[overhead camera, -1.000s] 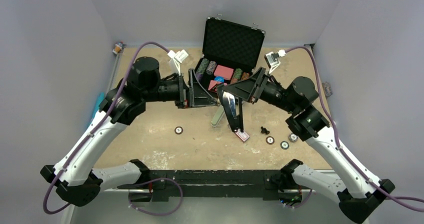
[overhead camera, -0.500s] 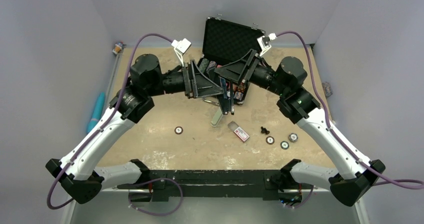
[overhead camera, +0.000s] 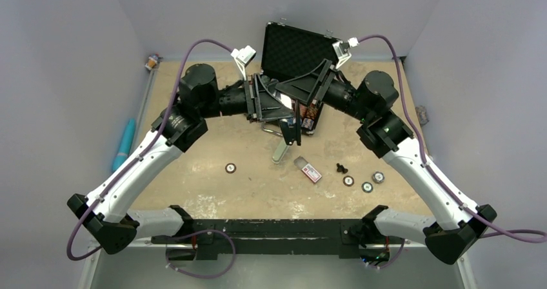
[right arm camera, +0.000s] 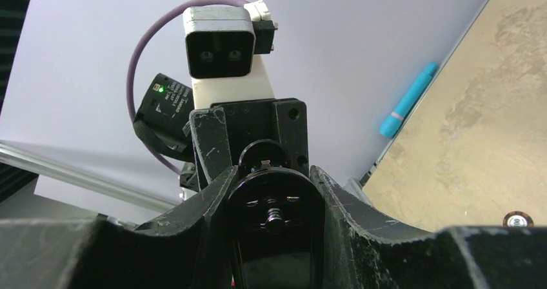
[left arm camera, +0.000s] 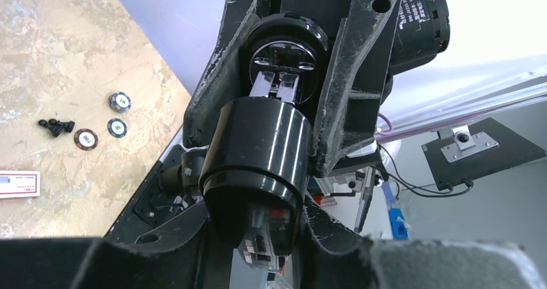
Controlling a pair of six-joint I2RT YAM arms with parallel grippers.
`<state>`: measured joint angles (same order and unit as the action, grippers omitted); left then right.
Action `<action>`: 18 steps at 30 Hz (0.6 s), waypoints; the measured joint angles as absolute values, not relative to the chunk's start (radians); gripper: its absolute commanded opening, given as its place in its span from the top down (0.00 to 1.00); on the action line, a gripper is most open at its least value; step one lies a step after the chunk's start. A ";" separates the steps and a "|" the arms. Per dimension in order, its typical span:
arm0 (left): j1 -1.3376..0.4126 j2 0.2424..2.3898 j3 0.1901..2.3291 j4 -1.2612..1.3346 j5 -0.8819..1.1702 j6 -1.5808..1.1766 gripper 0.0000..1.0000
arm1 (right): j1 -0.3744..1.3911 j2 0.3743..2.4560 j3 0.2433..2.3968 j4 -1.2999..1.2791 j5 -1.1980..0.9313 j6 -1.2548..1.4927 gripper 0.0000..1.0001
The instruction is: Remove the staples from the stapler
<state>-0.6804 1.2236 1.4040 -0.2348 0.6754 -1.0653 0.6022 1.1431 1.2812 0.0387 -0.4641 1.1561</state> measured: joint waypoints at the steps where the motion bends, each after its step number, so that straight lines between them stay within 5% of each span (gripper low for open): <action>1: -0.681 1.222 1.411 -0.245 0.672 -1.061 1.00 | 0.602 1.143 1.284 0.039 -0.464 1.155 0.69; 3: -0.682 1.221 1.428 -0.275 0.661 -1.052 1.00 | 0.604 1.143 1.291 0.035 -0.464 1.150 0.31; 5: -0.684 1.220 1.449 -0.313 0.644 -1.028 1.00 | 0.604 1.143 1.300 0.020 -0.462 1.150 0.21; 18: -0.680 1.215 1.514 -0.433 0.585 -1.016 1.00 | 0.602 1.142 1.303 0.012 -0.527 1.089 0.34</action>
<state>-0.6800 1.2152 1.5143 -0.4328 0.5854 -1.0164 0.6018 1.1423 1.3029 0.0116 -0.5274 1.0889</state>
